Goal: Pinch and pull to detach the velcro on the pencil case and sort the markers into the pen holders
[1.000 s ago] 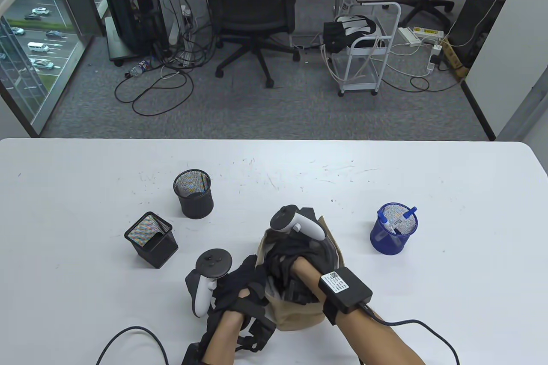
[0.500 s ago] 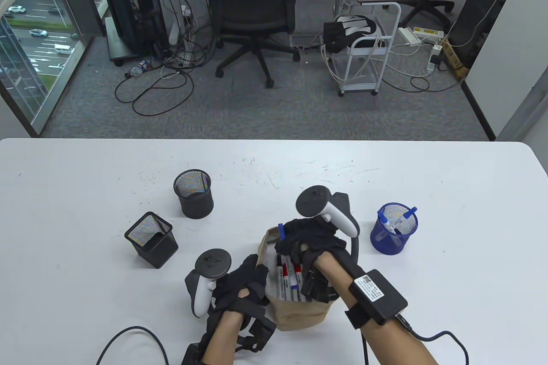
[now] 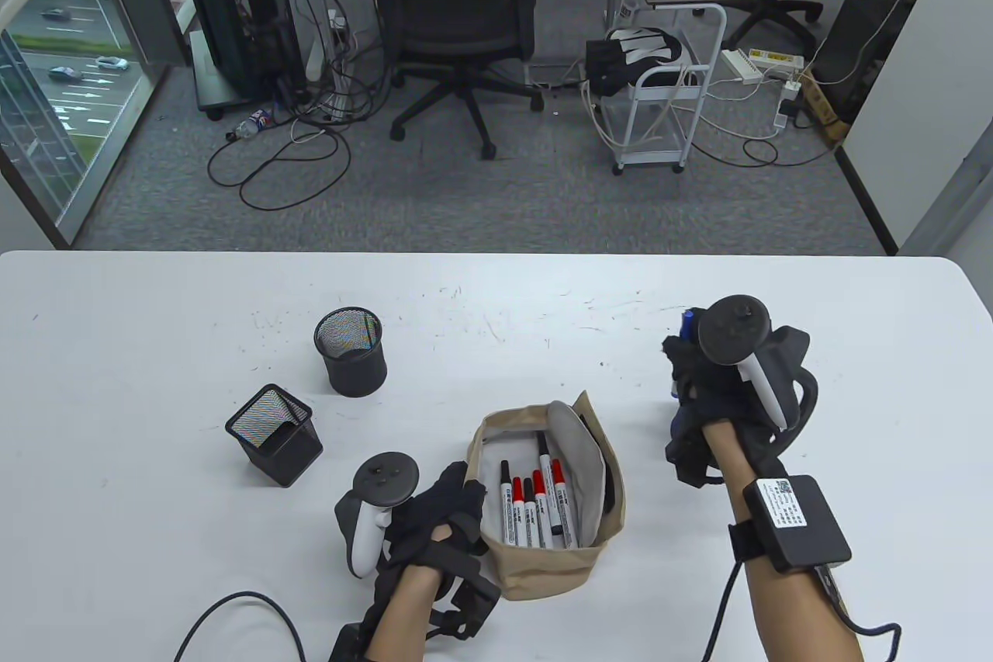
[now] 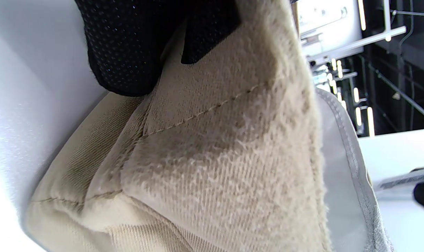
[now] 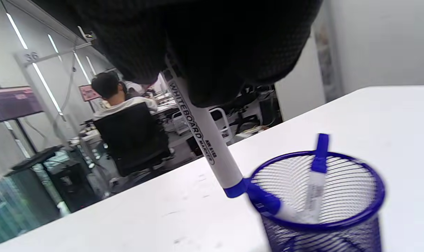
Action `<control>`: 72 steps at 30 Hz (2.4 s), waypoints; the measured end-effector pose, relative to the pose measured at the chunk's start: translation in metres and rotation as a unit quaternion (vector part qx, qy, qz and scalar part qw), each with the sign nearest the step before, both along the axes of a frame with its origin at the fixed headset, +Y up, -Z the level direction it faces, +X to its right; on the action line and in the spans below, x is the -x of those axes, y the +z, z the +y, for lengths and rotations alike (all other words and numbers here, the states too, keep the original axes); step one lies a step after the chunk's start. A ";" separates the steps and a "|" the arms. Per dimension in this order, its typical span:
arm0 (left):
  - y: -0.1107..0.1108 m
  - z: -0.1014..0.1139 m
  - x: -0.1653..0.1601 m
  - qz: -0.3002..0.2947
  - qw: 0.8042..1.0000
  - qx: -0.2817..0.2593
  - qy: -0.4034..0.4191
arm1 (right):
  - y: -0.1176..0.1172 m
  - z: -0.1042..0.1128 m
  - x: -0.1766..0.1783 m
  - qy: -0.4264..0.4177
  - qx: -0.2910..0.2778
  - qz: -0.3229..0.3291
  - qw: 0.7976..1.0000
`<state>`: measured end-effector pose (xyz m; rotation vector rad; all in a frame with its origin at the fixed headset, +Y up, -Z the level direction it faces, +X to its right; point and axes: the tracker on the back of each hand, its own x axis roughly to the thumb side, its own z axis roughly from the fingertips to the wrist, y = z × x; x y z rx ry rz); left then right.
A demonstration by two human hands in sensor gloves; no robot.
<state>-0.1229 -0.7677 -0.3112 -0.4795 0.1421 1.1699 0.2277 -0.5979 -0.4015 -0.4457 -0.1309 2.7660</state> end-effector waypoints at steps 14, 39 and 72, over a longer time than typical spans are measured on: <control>0.000 0.000 -0.001 -0.001 1.000 -0.004 -0.008 | -0.009 -0.041 -0.039 -0.003 0.073 -0.057 0.996; 0.003 0.003 0.001 0.018 0.999 -0.015 -0.024 | 0.052 -0.089 0.082 -0.020 0.228 0.208 0.951; -0.063 0.055 -0.096 -0.076 0.913 0.131 -0.379 | 0.059 -0.095 0.075 -0.017 0.184 0.190 0.964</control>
